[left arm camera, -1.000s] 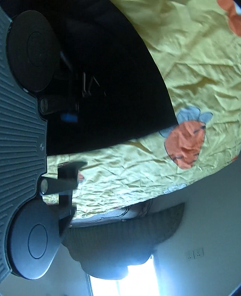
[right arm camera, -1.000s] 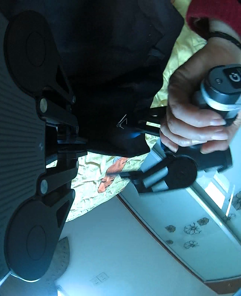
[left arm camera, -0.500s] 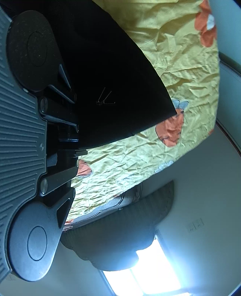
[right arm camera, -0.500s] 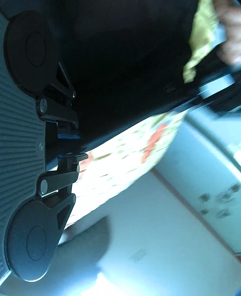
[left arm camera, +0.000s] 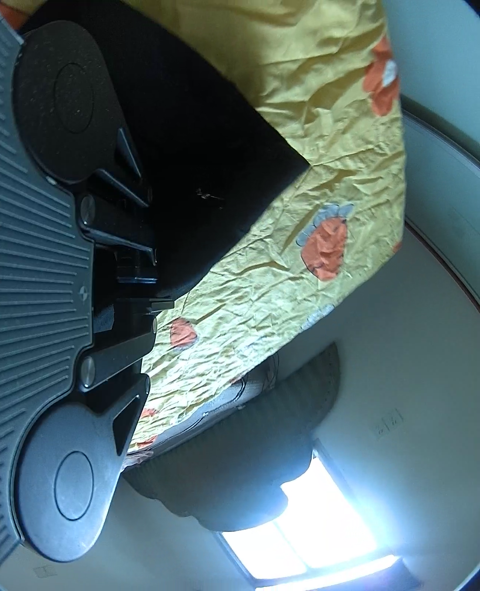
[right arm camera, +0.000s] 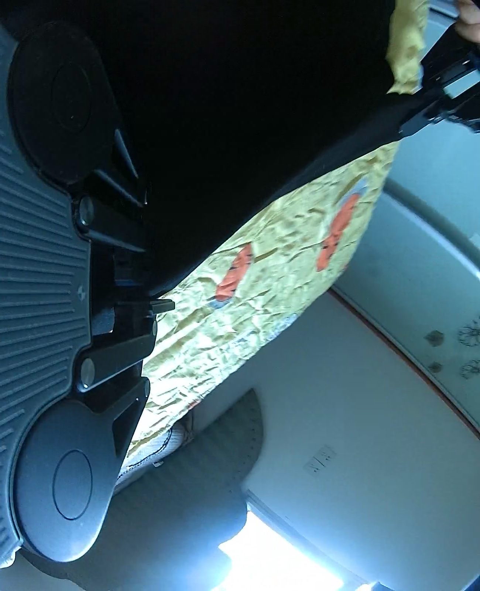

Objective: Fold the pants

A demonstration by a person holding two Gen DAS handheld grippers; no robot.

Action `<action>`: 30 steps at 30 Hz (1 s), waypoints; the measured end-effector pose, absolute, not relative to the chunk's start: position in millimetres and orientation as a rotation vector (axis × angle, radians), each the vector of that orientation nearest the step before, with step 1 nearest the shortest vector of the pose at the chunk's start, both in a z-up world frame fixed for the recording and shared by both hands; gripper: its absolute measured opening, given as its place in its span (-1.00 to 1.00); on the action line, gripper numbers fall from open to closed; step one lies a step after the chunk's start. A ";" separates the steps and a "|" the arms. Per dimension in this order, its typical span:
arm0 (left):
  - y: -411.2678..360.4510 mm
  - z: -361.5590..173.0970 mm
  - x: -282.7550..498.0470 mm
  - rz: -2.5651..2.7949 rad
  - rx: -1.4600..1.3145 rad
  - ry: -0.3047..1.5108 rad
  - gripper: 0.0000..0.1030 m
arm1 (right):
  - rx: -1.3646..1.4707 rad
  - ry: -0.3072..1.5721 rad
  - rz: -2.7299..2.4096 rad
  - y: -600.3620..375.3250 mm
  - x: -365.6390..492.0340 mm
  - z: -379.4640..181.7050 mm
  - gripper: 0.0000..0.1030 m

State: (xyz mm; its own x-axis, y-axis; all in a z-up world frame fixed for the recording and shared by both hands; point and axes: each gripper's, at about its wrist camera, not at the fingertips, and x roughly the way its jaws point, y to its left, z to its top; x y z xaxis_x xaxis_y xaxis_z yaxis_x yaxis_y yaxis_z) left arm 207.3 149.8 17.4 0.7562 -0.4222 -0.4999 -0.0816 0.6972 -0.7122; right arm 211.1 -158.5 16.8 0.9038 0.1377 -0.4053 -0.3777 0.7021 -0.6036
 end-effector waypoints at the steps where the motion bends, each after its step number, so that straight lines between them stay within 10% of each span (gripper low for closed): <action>1: 150.9 18.5 202.7 -0.216 -0.782 0.698 -0.90 | -0.737 0.336 0.295 -156.8 203.5 21.8 -0.88; 30: 161.3 -23.7 111.9 -0.141 -0.492 0.821 -0.90 | -0.703 0.490 0.449 -157.0 102.2 -23.5 -0.88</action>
